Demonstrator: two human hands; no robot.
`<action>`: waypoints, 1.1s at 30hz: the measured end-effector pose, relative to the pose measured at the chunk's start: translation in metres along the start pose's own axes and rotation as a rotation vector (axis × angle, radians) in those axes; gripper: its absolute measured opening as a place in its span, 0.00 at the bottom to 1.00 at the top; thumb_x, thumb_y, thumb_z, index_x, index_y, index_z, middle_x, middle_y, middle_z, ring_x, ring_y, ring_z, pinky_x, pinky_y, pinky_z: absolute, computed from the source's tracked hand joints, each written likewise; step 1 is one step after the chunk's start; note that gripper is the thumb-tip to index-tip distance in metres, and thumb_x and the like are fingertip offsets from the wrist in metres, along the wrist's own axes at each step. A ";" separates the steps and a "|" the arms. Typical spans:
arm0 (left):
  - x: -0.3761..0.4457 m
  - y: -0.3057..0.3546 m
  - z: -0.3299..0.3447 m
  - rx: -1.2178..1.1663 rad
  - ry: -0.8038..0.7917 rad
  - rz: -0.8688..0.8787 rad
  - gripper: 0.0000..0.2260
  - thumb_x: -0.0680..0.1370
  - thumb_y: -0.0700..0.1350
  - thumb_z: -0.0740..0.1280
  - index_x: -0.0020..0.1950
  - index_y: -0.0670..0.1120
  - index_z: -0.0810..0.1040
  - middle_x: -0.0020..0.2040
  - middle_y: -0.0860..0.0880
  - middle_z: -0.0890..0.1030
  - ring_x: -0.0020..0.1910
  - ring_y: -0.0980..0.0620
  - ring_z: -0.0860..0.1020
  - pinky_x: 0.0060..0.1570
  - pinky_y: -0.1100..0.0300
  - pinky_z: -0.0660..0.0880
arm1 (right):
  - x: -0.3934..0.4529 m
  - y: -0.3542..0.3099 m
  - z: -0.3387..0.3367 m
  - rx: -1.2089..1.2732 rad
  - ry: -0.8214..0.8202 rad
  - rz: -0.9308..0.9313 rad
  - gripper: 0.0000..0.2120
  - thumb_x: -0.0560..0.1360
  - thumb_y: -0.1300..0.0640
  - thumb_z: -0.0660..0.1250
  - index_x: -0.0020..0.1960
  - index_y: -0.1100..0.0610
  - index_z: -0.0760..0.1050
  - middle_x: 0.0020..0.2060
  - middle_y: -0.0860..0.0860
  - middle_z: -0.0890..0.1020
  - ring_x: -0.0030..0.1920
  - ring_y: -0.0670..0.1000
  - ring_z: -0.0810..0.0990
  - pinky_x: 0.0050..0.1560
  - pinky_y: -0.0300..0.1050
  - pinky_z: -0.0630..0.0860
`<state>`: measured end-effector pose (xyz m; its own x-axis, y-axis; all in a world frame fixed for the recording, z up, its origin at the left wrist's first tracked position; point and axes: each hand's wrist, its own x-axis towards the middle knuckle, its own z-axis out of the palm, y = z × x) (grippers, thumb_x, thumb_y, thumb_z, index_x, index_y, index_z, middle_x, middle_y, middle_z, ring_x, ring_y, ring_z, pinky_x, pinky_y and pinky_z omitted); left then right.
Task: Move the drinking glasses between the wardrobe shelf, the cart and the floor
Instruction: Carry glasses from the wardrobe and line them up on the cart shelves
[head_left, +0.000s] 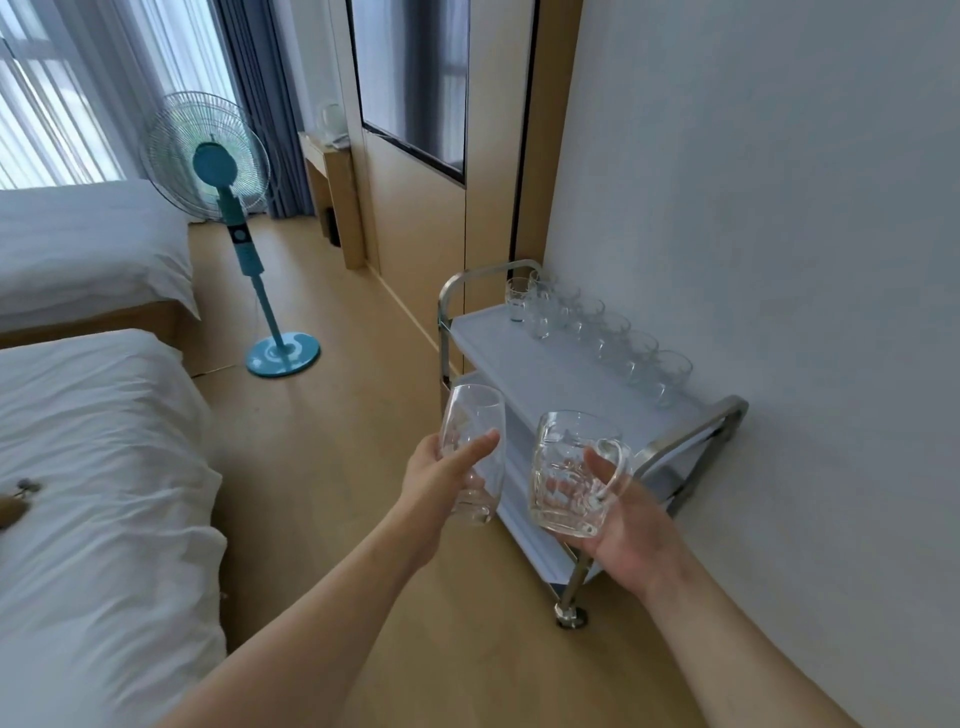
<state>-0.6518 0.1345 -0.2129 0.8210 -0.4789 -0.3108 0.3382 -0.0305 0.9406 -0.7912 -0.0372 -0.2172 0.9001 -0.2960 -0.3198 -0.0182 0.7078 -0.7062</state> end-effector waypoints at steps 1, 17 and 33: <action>0.007 0.001 -0.001 0.000 -0.002 -0.002 0.32 0.62 0.62 0.82 0.60 0.52 0.77 0.51 0.44 0.86 0.46 0.44 0.86 0.45 0.46 0.84 | 0.007 0.000 0.000 0.006 0.000 0.005 0.25 0.71 0.50 0.77 0.66 0.58 0.80 0.64 0.62 0.80 0.63 0.66 0.80 0.60 0.65 0.78; 0.182 0.050 0.014 0.116 -0.032 -0.027 0.32 0.62 0.62 0.82 0.60 0.53 0.76 0.52 0.44 0.86 0.47 0.43 0.86 0.44 0.46 0.84 | 0.181 -0.058 -0.002 -0.052 -0.071 -0.074 0.45 0.53 0.40 0.86 0.64 0.61 0.79 0.58 0.63 0.81 0.60 0.65 0.80 0.65 0.65 0.74; 0.313 0.049 0.035 0.233 -0.151 -0.157 0.36 0.59 0.64 0.82 0.62 0.52 0.77 0.52 0.36 0.83 0.44 0.41 0.84 0.38 0.50 0.83 | 0.290 -0.075 -0.035 0.053 0.185 -0.074 0.25 0.78 0.49 0.68 0.68 0.63 0.76 0.66 0.67 0.77 0.64 0.69 0.77 0.67 0.68 0.72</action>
<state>-0.3949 -0.0477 -0.2588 0.6837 -0.5769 -0.4468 0.3264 -0.3059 0.8944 -0.5437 -0.1985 -0.2788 0.8029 -0.4579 -0.3818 0.0727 0.7108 -0.6996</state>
